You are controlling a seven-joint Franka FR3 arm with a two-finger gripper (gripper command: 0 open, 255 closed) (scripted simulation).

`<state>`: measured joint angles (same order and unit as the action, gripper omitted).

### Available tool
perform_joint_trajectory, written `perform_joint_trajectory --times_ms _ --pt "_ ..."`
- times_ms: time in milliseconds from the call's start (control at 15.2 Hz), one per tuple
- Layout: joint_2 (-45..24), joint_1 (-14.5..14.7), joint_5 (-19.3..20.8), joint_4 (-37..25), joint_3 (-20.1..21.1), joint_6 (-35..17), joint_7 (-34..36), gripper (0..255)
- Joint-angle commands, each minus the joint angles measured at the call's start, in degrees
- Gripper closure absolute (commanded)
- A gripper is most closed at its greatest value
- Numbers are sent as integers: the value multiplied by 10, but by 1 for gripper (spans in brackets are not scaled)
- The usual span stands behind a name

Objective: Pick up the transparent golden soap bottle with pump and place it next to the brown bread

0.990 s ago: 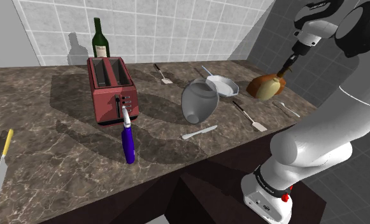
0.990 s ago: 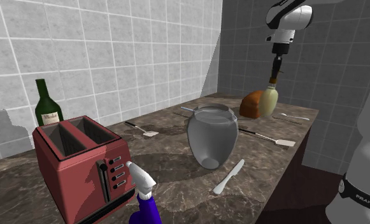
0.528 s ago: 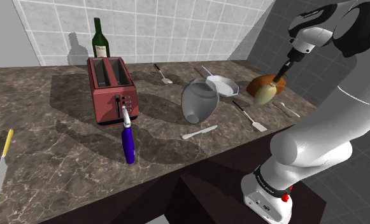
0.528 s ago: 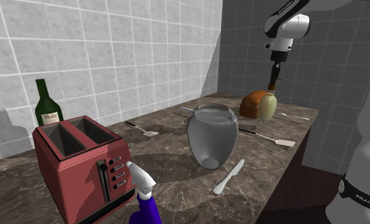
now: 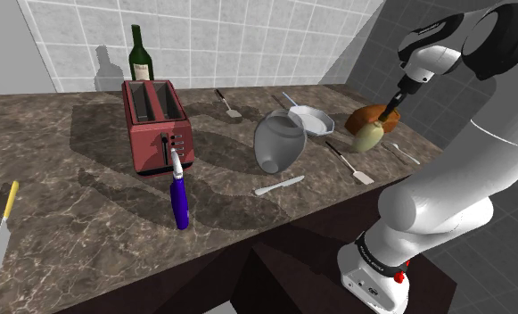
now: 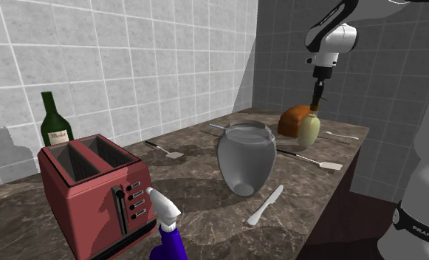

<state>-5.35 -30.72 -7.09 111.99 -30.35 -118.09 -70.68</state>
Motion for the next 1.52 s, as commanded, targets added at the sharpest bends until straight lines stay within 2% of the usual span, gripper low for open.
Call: perform_joint_trajectory --times_ms 0,264,330,660,924,1452 --pt "0 0 0 0 0 -1 0 255" --pt "0 0 0 0 0 -1 0 255" --pt "0 0 0 0 0 -1 0 0" --pt "0 0 0 0 0 -1 0 0" --pt "23 1 16 -49 -2 67 11 0" --pt "23 1 16 -49 -2 67 11 0"
